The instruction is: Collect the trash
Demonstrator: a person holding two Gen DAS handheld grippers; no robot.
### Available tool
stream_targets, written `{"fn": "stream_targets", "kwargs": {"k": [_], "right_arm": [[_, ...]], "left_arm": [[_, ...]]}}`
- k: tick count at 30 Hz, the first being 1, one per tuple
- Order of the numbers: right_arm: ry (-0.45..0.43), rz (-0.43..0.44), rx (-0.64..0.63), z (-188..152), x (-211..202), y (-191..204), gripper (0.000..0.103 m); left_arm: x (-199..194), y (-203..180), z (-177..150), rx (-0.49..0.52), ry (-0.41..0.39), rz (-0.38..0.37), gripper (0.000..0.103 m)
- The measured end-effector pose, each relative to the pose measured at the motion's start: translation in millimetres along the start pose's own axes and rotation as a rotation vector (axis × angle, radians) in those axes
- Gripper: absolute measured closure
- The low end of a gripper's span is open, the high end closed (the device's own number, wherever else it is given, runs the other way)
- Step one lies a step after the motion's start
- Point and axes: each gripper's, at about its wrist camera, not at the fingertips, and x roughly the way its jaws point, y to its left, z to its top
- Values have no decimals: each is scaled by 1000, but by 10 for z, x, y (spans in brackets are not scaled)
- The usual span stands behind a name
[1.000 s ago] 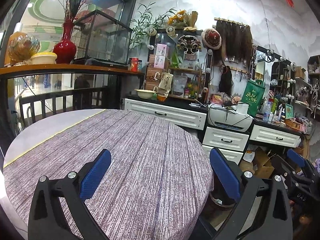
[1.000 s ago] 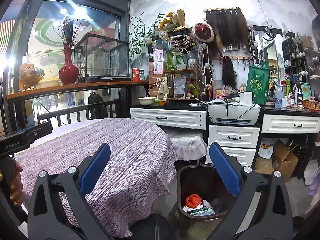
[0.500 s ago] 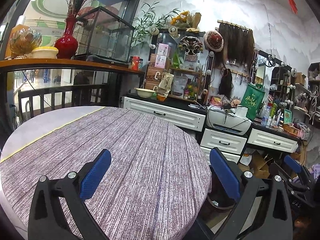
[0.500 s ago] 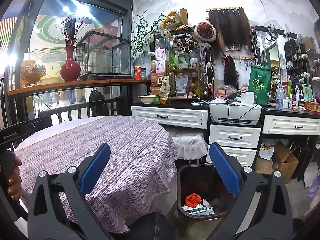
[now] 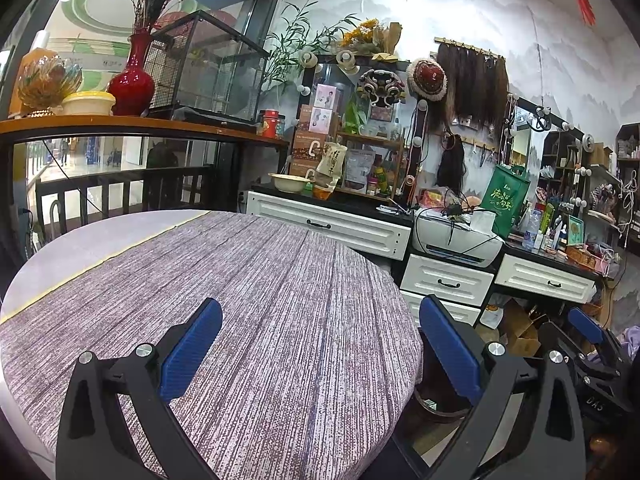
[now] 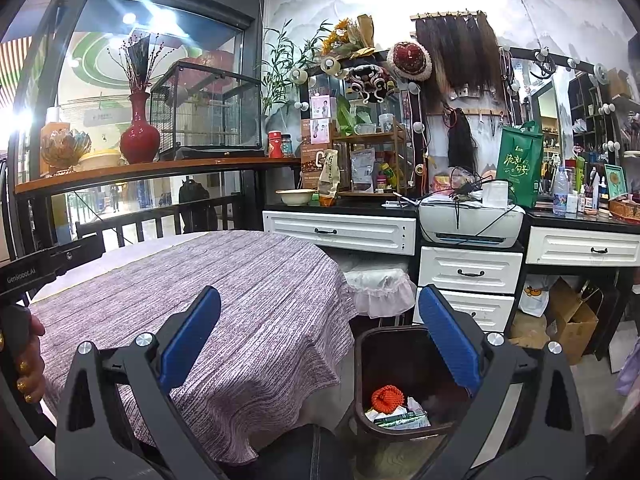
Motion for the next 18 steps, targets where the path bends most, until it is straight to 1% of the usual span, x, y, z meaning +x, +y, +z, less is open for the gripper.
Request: {"fn": "stream_targets", "kwargs": {"k": [15,18], "right_arm": [[1,0,2,-7,5,-3,6],[0,0,2,-5,4,-1,6]], "left_arm": [[15,-21,-15,8,-3,5,5],[30,-21,-20,4,6,-1,5]]}}
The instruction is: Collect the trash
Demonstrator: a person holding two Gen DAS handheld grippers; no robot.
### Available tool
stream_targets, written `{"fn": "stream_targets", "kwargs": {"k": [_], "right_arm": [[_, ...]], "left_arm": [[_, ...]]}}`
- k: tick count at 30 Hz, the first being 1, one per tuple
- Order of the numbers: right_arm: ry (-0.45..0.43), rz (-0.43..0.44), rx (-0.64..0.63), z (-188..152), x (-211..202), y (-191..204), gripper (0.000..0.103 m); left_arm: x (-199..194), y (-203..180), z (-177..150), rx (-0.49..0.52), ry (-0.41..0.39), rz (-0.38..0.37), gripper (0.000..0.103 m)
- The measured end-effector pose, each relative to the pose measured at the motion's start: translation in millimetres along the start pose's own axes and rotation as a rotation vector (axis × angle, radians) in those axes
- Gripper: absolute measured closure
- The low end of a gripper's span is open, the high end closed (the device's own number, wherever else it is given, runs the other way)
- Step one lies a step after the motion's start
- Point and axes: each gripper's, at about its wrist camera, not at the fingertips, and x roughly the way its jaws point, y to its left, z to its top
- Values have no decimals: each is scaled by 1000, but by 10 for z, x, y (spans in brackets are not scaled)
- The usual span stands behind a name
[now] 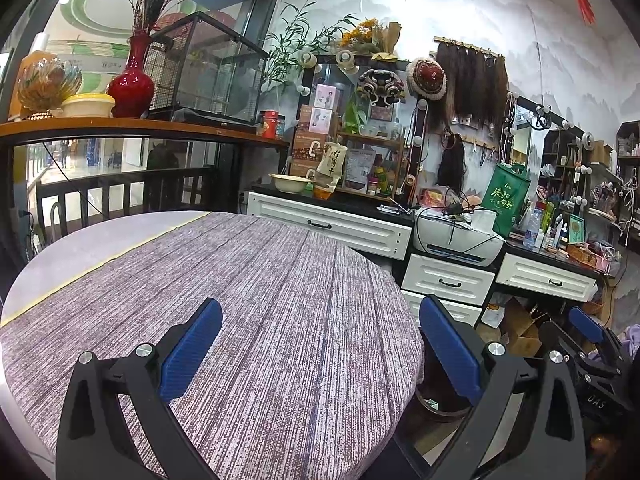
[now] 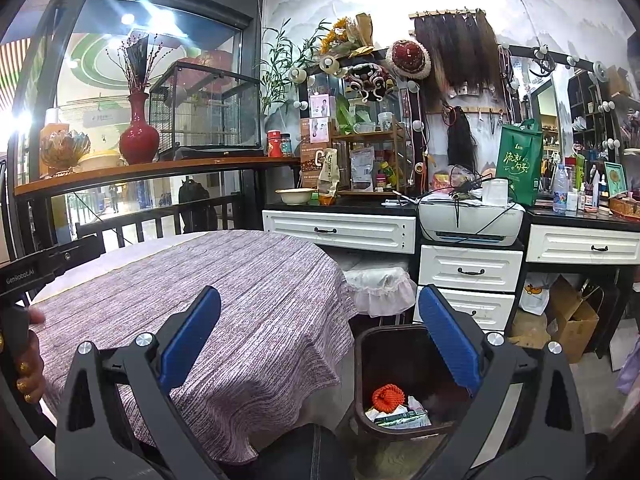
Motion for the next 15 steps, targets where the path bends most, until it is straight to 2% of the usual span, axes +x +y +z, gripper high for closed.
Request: {"fn": "stream_targets", "kwargs": {"k": [15], "right_arm": [[18,-2,0,-57,40,0,6]], "left_arm": [[0,-27,-36,18,0,21,5]]}}
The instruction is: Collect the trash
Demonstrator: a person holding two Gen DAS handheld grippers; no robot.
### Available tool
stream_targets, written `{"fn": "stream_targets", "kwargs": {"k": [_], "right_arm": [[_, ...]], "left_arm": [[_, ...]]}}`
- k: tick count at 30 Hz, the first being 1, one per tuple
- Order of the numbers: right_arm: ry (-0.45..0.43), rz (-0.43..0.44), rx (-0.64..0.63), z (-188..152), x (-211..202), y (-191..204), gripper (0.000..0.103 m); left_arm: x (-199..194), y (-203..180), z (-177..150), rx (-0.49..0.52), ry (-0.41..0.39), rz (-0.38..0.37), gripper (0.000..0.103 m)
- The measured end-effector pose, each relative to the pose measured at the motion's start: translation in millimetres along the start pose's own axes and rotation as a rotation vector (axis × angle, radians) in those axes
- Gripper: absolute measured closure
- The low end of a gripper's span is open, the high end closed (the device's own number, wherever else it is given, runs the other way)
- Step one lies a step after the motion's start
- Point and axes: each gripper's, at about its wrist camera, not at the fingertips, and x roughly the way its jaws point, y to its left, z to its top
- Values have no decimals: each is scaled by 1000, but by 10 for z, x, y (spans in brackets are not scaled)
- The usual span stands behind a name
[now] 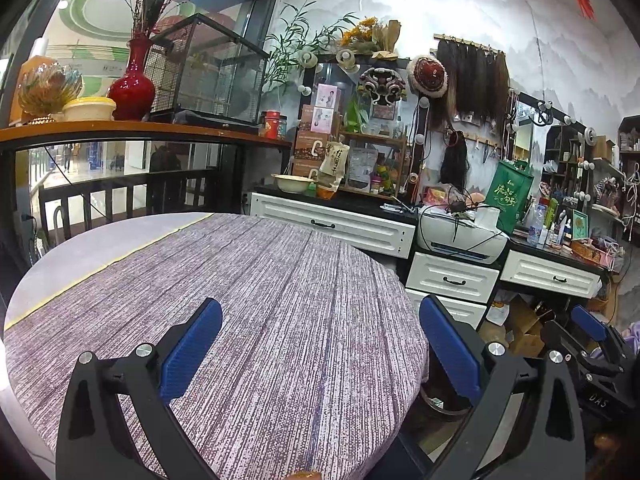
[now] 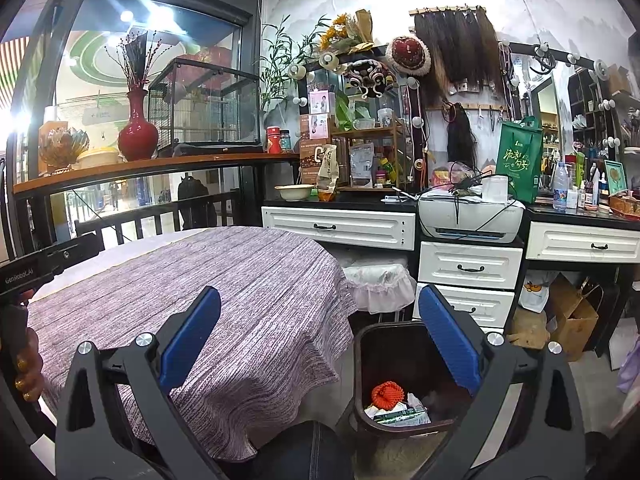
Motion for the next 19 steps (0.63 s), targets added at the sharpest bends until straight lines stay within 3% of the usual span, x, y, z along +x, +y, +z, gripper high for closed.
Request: {"fn": "stream_targets", "kwargs": {"k": [19], "right_arm": [[13,0,1,-4,-1,15,6]], "left_arm": [[32,20,34,13,13,11,5]]}}
